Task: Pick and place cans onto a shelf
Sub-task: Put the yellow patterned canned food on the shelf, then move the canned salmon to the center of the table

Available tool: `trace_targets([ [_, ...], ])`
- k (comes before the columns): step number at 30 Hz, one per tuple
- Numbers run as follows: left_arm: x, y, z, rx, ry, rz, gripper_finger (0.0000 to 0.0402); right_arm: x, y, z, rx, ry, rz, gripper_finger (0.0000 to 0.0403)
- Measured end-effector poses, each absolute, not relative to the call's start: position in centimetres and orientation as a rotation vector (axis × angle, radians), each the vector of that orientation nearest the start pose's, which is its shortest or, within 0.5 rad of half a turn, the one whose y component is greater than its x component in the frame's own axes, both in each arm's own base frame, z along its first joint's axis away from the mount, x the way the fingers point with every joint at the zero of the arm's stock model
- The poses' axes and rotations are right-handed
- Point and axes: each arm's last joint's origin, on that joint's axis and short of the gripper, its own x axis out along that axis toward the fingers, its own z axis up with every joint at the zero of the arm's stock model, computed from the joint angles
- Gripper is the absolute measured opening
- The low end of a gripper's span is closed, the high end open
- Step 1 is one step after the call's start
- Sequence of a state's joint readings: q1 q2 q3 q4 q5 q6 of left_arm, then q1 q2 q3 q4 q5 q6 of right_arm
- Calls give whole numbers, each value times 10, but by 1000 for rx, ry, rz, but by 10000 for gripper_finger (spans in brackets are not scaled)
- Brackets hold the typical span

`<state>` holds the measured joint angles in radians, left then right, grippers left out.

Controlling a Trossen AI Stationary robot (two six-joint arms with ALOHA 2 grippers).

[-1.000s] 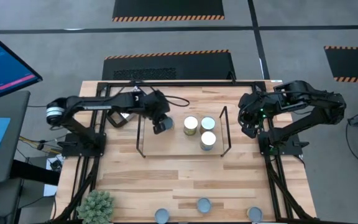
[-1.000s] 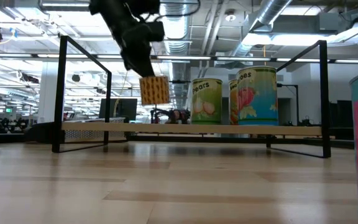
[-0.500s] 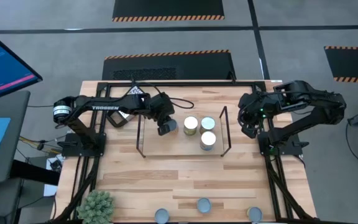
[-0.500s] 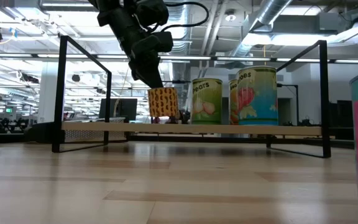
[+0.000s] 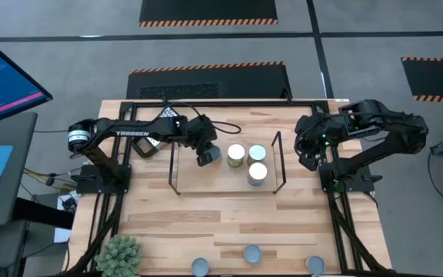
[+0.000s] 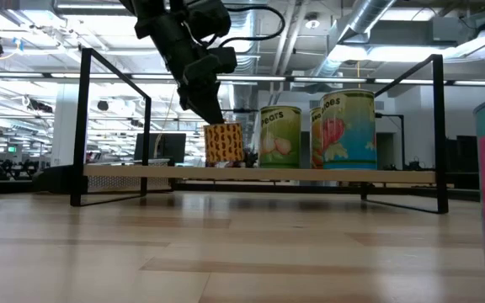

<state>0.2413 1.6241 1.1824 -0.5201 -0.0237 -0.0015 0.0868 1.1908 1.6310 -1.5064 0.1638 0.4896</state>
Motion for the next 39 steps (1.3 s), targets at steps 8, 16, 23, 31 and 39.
trace_targets([
  [8,326,81,237,-107,962,243,4,165,10,423,309,1013,-326,59],
  [16,326,81,237,-111,961,256,33,165,10,423,309,1013,-326,59],
  [23,326,81,237,-119,960,265,49,165,10,423,309,1013,-326,59],
  [31,332,78,275,-217,851,272,53,164,10,423,309,1014,-325,59],
  [39,339,12,319,-453,885,-94,54,164,10,423,295,1018,-317,59],
])
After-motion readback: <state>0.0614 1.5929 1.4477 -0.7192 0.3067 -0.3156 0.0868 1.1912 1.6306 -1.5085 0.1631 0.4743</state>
